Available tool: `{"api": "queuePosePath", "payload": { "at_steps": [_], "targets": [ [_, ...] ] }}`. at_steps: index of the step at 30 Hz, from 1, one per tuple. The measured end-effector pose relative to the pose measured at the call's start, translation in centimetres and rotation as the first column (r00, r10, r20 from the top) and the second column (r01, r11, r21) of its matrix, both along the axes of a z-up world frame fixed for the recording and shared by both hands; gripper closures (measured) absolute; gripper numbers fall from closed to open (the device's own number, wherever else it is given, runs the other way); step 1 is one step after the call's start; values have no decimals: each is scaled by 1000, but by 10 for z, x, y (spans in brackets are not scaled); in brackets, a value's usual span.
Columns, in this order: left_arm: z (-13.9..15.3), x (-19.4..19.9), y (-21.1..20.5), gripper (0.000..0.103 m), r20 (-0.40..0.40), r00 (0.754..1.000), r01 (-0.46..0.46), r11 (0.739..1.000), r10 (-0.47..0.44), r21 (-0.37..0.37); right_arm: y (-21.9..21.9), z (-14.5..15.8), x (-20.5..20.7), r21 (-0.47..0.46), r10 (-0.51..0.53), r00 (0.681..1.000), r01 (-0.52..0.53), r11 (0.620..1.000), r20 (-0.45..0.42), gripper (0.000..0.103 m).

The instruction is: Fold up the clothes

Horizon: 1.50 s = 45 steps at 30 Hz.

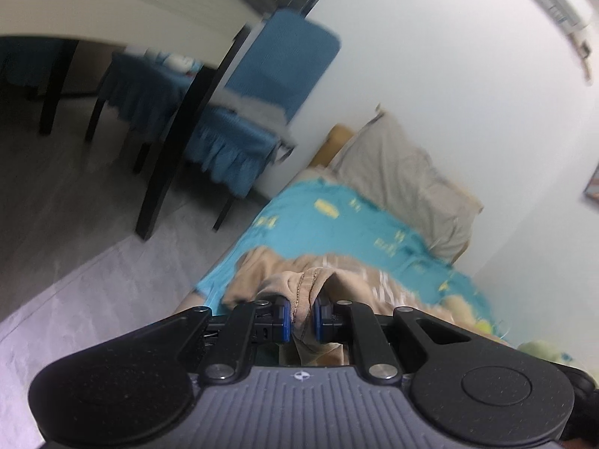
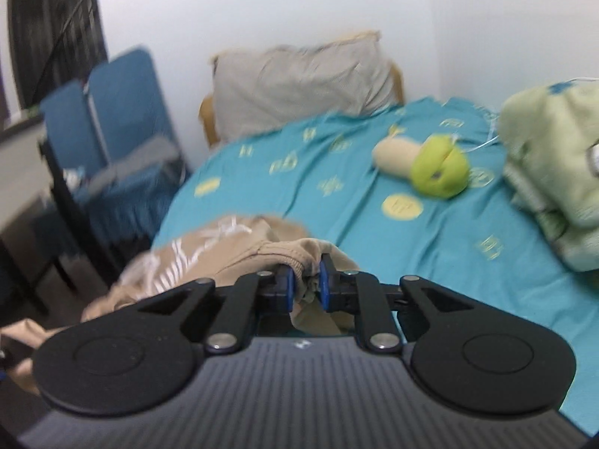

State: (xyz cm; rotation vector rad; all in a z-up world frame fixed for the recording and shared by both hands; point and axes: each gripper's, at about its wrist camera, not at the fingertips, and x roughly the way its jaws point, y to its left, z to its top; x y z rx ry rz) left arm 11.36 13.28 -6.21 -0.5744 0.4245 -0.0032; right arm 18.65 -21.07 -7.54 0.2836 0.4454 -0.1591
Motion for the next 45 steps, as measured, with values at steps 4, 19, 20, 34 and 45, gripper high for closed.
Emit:
{"api": "queuePosePath", "payload": {
  "at_steps": [4,19,20,34,45],
  "targets": [
    [22,-14,3,91,70,997,28,999,-27,-17,-24,32,-29,4,7,999,-8,1000,41,87],
    [25,-37,-35,74,-259,948,253,931,-184,264,-77,2,-75,310,207,956,-136,941,-209,87],
    [25,-43,-38,67,-256,948,257,927,-187,274,-74,1,-74,307,206,955,-135,942,-214,87],
    [-2,-1,-116,32,-260,881,455,860,-396,232,-84,-13,-74,410,202,953,-96,907,-224,86],
    [-44,18,-112,93,-309,874,439,882,-376,171,-94,-35,-67,402,157,944,-29,915,-290,85]
  ]
}}
